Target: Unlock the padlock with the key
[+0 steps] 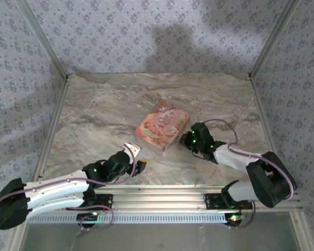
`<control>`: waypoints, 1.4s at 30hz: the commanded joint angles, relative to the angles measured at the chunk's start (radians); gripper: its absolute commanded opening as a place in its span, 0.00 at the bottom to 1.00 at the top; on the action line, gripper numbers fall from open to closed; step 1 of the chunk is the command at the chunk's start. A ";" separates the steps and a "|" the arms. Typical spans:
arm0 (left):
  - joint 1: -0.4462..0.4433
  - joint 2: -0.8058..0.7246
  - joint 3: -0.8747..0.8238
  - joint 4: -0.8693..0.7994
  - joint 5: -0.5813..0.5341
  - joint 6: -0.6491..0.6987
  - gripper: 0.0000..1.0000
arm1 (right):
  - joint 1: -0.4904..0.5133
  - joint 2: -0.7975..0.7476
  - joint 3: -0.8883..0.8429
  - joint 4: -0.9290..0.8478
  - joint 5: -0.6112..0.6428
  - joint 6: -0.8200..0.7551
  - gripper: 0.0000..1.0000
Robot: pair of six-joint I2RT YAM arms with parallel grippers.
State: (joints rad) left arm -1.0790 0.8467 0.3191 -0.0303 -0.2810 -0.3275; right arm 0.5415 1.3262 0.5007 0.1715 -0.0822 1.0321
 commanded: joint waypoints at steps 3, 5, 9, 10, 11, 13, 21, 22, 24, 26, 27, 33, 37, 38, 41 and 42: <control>0.007 -0.029 0.049 -0.035 -0.021 0.000 0.67 | -0.035 -0.011 0.076 -0.078 0.009 -0.053 0.00; 0.007 -0.033 0.053 -0.041 -0.027 0.005 0.67 | -0.047 -0.012 0.087 -0.093 0.008 -0.059 0.00; 0.008 -0.041 0.083 -0.081 -0.046 0.015 0.67 | -0.060 -0.032 0.113 -0.174 0.040 -0.068 0.00; 0.009 -0.044 0.094 -0.097 -0.053 0.017 0.67 | -0.064 -0.041 0.119 -0.198 0.045 -0.078 0.00; 0.013 -0.047 0.110 -0.122 -0.065 0.019 0.68 | -0.070 -0.053 0.126 -0.233 0.050 -0.096 0.00; 0.026 -0.050 0.147 -0.182 -0.103 0.002 0.76 | -0.086 -0.076 0.144 -0.321 0.044 -0.143 0.00; 0.194 -0.058 0.284 -0.374 -0.042 -0.044 0.98 | -0.264 -0.001 0.179 -0.605 -0.239 -0.379 0.00; 0.209 -0.057 0.294 -0.382 -0.022 -0.043 0.98 | -0.278 0.019 0.188 -0.619 -0.251 -0.395 0.00; 0.233 -0.054 0.311 -0.396 0.004 -0.038 0.98 | -0.302 0.079 0.219 -0.654 -0.276 -0.481 0.00; 0.244 -0.051 0.320 -0.409 0.015 -0.035 0.98 | -0.311 0.148 0.266 -0.689 -0.275 -0.546 0.00; 0.248 -0.049 0.324 -0.416 0.016 -0.035 0.98 | -0.311 0.186 0.295 -0.712 -0.263 -0.577 0.02; 0.276 -0.047 0.342 -0.474 0.020 -0.031 0.98 | -0.290 0.201 0.417 -0.866 -0.096 -0.643 0.48; 0.371 -0.037 0.366 -0.514 0.037 -0.012 0.98 | -0.293 0.089 0.435 -0.896 -0.078 -0.660 0.63; 0.404 -0.029 0.380 -0.523 0.050 0.004 0.98 | -0.296 0.055 0.439 -0.905 -0.057 -0.667 0.69; 0.516 0.010 0.424 -0.543 0.075 0.061 0.98 | -0.306 -0.043 0.442 -0.922 0.031 -0.689 0.78; 0.564 0.025 0.436 -0.536 0.090 0.083 0.98 | -0.310 -0.080 0.437 -0.919 0.075 -0.694 0.80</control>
State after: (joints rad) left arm -0.5961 0.8471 0.6960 -0.5331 -0.2276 -0.3134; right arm 0.2424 1.3228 0.9150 -0.6861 -0.1318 0.3790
